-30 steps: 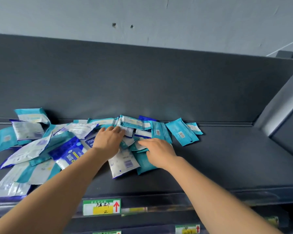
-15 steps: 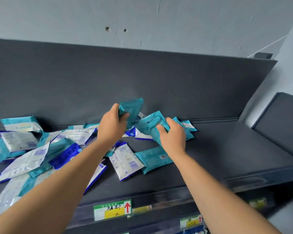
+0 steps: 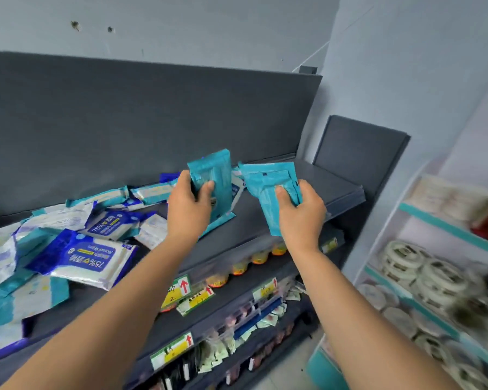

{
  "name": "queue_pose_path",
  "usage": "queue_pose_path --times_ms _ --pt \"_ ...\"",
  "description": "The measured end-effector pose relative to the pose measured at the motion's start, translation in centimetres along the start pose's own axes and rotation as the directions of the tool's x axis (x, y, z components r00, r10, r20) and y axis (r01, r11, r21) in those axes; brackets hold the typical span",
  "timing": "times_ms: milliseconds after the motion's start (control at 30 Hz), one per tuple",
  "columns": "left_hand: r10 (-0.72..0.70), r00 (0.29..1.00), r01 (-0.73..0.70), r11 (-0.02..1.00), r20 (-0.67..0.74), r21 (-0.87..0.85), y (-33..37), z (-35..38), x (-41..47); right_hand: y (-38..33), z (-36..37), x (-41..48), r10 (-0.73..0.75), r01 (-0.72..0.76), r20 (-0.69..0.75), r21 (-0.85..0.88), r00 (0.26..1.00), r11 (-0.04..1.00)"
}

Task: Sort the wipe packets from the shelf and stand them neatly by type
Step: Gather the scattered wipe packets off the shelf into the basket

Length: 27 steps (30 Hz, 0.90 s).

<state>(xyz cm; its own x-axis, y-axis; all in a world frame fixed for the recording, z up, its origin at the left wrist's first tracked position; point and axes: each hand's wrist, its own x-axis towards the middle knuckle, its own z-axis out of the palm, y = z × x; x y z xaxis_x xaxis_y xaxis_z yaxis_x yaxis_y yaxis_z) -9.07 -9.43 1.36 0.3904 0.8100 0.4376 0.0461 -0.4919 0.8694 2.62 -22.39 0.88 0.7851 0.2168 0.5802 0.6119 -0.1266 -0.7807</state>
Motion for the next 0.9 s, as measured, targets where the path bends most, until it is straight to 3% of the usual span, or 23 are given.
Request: queue_pose_path --times_ms 167,567,900 --pt "0.019 0.989 -0.009 0.997 0.144 -0.075 2.0 3.7 -5.1 1.8 -7.2 -2.4 0.047 -0.051 -0.126 -0.036 0.991 0.998" --pt "-0.015 0.908 0.122 0.965 0.419 -0.230 9.2 14.0 -24.1 6.5 -29.2 -11.7 0.112 -0.200 -0.329 -0.248 0.938 0.948" --pt "-0.018 0.726 0.169 0.974 0.687 -0.154 13.0 21.7 -42.0 10.8 -46.3 -22.0 0.259 -0.416 -0.427 -0.330 0.866 0.847"
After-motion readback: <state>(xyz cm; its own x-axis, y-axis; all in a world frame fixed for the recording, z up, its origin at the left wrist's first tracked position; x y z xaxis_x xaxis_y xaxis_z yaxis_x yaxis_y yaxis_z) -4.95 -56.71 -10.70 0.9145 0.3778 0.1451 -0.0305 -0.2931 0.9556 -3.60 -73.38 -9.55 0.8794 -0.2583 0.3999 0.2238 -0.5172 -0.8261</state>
